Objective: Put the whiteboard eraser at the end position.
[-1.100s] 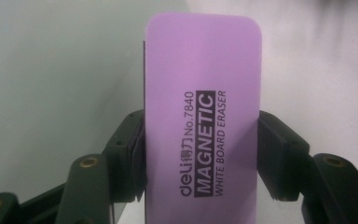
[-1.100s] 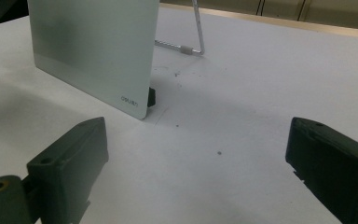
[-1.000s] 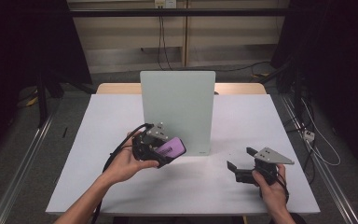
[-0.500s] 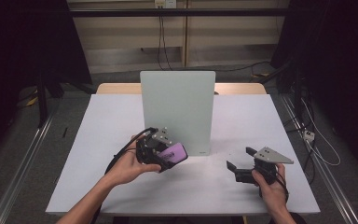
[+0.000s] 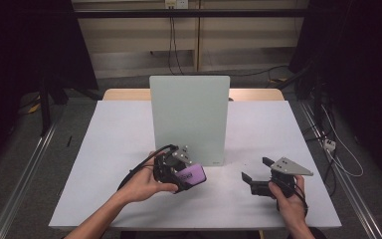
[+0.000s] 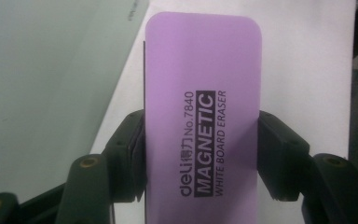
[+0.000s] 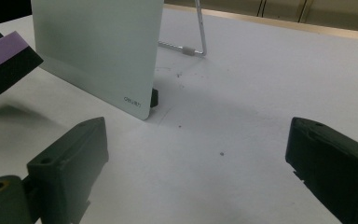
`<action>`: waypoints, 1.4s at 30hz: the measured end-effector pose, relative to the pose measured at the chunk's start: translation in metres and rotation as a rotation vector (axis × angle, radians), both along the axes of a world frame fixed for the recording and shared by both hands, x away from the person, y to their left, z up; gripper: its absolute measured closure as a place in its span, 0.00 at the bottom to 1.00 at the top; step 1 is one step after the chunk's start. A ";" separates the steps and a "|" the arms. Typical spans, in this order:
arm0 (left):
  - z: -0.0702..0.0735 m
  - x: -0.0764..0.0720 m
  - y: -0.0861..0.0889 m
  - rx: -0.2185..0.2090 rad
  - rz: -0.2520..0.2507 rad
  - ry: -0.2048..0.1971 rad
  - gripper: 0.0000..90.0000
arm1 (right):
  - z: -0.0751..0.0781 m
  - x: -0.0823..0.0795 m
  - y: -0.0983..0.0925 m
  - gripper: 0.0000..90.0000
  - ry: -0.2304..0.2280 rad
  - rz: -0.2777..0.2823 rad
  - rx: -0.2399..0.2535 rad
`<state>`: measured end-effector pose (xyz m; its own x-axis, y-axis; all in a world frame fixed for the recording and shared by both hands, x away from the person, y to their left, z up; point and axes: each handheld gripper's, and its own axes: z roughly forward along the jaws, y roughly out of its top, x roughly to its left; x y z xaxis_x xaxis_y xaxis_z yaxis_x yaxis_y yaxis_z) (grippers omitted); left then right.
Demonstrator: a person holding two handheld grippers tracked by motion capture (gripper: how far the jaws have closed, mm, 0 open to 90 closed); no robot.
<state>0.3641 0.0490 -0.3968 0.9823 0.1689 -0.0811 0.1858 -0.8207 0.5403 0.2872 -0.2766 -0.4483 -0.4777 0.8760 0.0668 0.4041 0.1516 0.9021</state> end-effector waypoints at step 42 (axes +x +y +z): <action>-0.039 -0.002 -0.026 0.048 -0.004 0.092 0.38 | 0.000 0.001 0.000 0.06 0.000 0.003 0.000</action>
